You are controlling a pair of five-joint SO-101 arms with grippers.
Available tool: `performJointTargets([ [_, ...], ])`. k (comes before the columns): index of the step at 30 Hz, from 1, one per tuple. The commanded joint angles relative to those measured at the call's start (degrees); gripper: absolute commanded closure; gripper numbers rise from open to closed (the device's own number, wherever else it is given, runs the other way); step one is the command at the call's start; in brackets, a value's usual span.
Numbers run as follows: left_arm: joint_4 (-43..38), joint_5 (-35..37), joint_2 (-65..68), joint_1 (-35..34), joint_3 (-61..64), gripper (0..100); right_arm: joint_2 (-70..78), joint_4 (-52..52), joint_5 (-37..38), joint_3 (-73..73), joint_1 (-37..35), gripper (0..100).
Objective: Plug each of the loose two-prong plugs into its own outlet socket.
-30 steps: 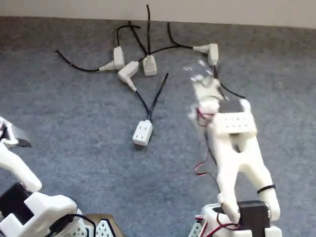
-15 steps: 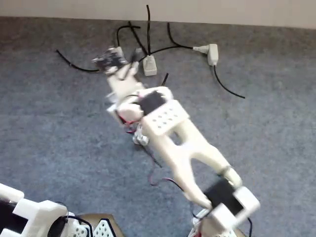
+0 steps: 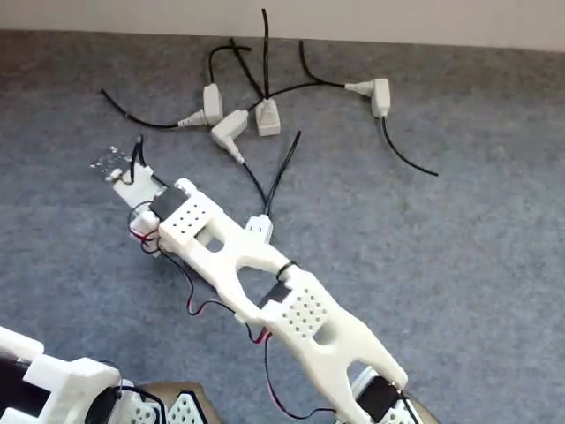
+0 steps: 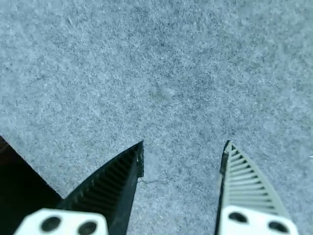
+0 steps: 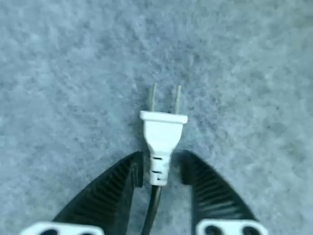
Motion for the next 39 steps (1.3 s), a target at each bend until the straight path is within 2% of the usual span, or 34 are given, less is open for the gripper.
performJointTargets([
  [1, -0.35, 1.67, -0.22, 4.26, 0.75, 74, 0.84, 9.27, -0.18, -17.54, 0.04, 75.5],
  [8, -0.26, 28.31, -0.84, 19.12, 6.20, 74, 0.66, 24.31, -0.09, -47.96, 2.33, 75.2],
  [13, -0.70, 41.32, -0.84, 33.98, 9.98, 74, -5.58, 31.96, 2.29, -44.88, 7.52, 75.2],
  [18, -1.85, 55.82, -0.84, 48.04, 10.59, 74, -9.45, 32.31, 3.25, -44.18, 15.16, 75.2],
  [21, -7.65, 57.05, -0.31, 52.70, 11.12, 74, -10.51, 32.31, 3.25, -44.00, 18.33, 75.2],
  [27, -16.62, 57.58, -0.22, 56.84, 18.33, 74, -10.59, 32.31, 3.25, -43.91, 20.18, 75.2],
  [39, -27.34, 65.49, -0.13, 59.03, 27.65, 74, -10.42, 32.31, 3.43, -43.82, 20.18, 75.2],
])
